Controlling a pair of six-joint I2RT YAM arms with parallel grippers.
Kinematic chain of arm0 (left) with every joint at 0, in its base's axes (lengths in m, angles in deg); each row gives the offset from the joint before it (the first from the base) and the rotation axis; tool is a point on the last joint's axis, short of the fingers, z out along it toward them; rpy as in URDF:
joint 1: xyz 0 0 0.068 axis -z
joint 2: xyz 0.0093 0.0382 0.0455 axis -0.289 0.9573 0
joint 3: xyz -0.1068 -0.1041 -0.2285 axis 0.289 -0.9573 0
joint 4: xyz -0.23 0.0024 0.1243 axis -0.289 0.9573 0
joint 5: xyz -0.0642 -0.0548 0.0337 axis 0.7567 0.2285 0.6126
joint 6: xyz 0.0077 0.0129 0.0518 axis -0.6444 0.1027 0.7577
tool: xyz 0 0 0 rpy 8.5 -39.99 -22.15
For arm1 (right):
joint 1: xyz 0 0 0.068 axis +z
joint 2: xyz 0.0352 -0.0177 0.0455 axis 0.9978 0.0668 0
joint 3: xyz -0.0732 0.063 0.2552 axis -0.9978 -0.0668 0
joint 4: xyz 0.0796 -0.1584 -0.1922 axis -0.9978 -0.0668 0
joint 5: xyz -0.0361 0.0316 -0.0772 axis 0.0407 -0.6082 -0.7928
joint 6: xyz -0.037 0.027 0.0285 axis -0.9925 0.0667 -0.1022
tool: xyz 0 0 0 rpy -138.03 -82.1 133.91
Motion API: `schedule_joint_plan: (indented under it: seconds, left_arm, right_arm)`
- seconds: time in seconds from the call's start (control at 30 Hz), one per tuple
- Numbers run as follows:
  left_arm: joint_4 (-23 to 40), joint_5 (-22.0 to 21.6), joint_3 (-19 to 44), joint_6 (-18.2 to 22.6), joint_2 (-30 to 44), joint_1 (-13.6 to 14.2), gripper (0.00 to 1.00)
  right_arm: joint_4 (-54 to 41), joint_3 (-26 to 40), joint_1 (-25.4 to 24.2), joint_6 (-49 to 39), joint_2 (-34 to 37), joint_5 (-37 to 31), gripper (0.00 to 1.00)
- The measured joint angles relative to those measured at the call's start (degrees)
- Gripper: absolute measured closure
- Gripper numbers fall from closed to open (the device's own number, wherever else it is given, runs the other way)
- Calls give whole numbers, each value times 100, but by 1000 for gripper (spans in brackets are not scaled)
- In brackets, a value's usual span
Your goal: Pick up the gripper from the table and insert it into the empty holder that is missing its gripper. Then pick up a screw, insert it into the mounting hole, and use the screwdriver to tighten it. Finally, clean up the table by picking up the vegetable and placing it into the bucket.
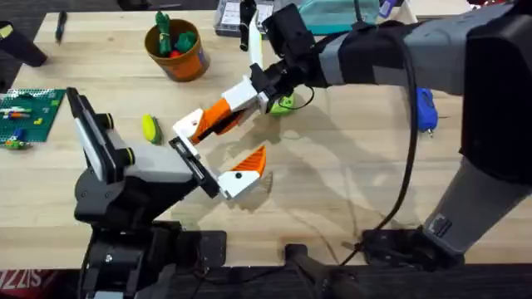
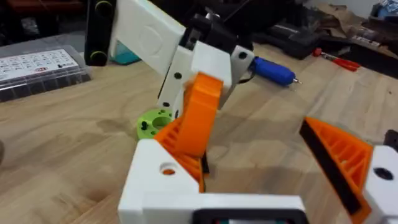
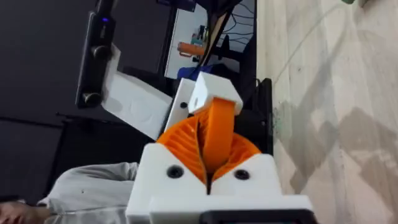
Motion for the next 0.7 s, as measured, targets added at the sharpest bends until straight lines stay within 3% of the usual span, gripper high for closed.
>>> schedule_joint_plan:
  seconds: [0.2,0.3,0.7]
  left_arm:
    - [0,-55,0,-13,-2,-3,15]
    - [0,-55,0,-42,0,-15,15]
    - [0,-151,0,-149,13,-33,15]
  right_arm:
    - [0,0,47,133,0,-151,893]
    - [24,14,68,155,0,-151,989]
    - [22,55,103,329,-63,-523,994]
